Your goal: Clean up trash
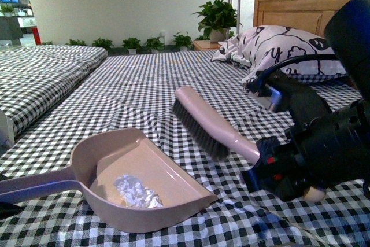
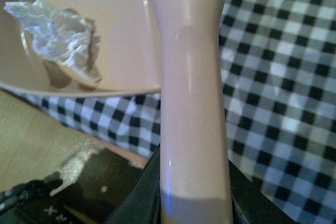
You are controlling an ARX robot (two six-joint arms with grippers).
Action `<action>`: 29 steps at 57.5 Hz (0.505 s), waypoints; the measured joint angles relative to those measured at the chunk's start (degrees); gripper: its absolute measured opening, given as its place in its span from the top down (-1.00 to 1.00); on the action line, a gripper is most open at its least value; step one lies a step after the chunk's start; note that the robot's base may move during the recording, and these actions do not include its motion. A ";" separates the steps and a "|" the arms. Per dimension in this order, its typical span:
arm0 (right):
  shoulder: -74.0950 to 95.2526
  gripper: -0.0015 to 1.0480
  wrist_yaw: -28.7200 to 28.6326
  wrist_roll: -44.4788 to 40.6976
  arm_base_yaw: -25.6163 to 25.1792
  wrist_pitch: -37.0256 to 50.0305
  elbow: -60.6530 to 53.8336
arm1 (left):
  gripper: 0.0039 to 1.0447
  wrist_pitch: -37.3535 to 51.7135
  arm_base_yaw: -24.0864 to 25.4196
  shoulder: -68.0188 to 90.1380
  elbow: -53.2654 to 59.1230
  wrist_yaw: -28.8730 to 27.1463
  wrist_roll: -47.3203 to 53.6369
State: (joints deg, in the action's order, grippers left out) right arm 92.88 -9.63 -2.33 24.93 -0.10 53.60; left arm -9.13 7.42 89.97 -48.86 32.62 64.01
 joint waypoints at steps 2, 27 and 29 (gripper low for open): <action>0.09 0.64 0.28 0.00 -0.76 1.11 0.00 | 0.48 0.00 0.00 0.00 0.00 0.00 0.00; 0.92 0.64 -0.52 -0.09 -21.73 8.31 -0.94 | 0.48 11.87 -0.20 -0.42 4.22 -3.04 -5.88; 0.31 0.64 -1.40 -0.35 -22.91 7.65 -1.03 | 0.48 18.05 -0.39 -0.46 5.97 -4.87 -10.86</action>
State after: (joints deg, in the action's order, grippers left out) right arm 93.19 -11.03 -2.68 2.02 7.55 52.58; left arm 8.93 7.03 89.52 -42.89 27.75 53.15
